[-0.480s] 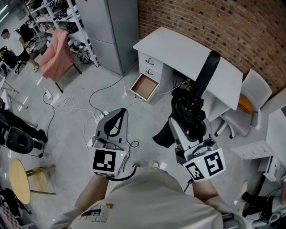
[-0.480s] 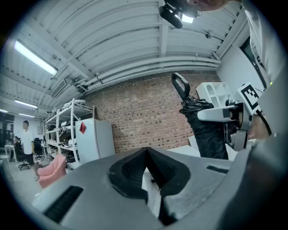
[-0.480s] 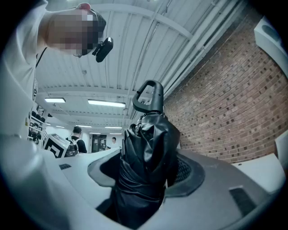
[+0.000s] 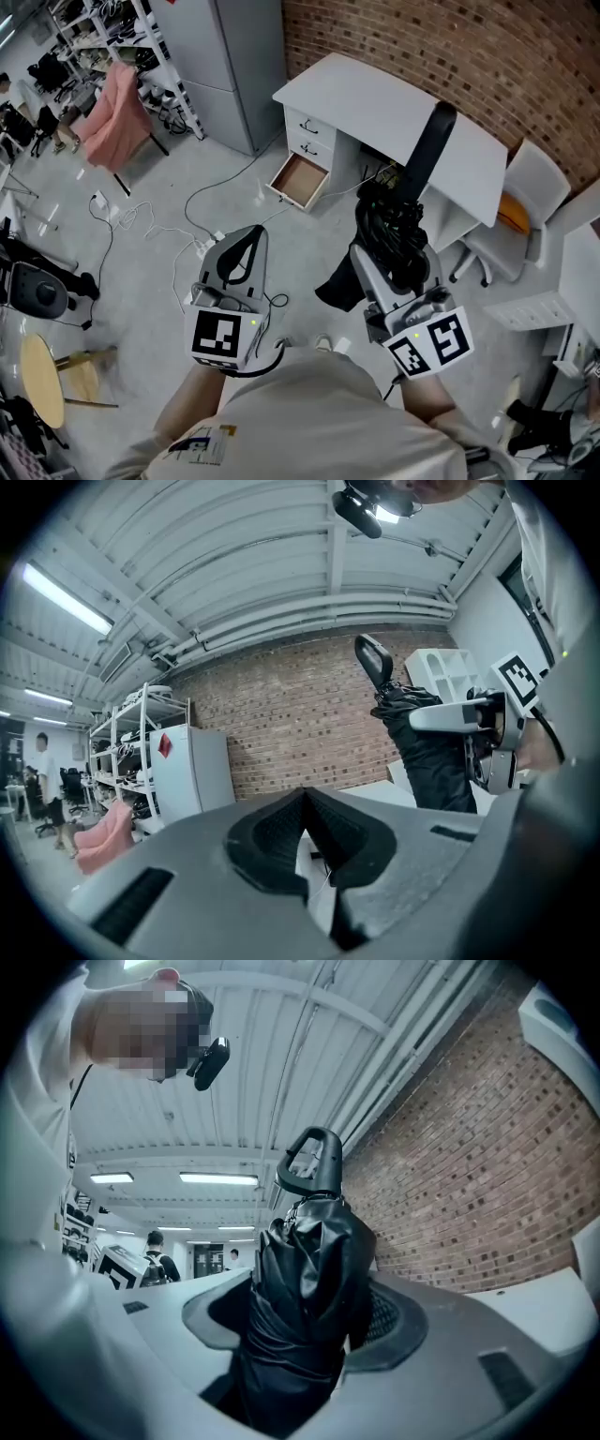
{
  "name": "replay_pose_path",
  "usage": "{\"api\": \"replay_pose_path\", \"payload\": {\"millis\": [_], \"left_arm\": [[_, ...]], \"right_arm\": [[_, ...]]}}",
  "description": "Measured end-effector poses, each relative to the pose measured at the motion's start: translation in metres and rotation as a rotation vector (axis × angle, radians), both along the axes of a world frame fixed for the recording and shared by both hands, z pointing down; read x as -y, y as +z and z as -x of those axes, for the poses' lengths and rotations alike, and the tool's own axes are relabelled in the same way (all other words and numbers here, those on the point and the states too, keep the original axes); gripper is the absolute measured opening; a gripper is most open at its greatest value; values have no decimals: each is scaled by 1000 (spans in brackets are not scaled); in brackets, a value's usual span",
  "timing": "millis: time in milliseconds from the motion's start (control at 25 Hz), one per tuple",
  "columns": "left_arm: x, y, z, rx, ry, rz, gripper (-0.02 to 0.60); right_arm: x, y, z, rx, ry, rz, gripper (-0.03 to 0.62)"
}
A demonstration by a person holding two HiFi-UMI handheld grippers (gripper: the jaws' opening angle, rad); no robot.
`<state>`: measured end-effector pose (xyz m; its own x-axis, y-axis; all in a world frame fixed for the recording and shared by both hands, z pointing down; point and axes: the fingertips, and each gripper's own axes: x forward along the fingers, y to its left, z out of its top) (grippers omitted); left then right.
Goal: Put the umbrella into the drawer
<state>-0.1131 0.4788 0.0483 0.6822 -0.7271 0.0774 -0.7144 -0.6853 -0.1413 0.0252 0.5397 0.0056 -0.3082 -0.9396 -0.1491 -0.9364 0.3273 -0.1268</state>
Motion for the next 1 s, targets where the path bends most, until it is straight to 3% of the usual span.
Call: {"api": "replay_pose_path", "payload": {"millis": [320,680,1000], "left_arm": [[-1,9,-15,14,-3,13,8],[-4,10,-77,33,-35,8,8],[19,35,-74,23,-41,29,8]], "right_arm": [[2,10,-10,-6,-26,25,270],[8,17,-67,-14,-62,39,270],[32,36,-70,-3,-65,45,270]]}}
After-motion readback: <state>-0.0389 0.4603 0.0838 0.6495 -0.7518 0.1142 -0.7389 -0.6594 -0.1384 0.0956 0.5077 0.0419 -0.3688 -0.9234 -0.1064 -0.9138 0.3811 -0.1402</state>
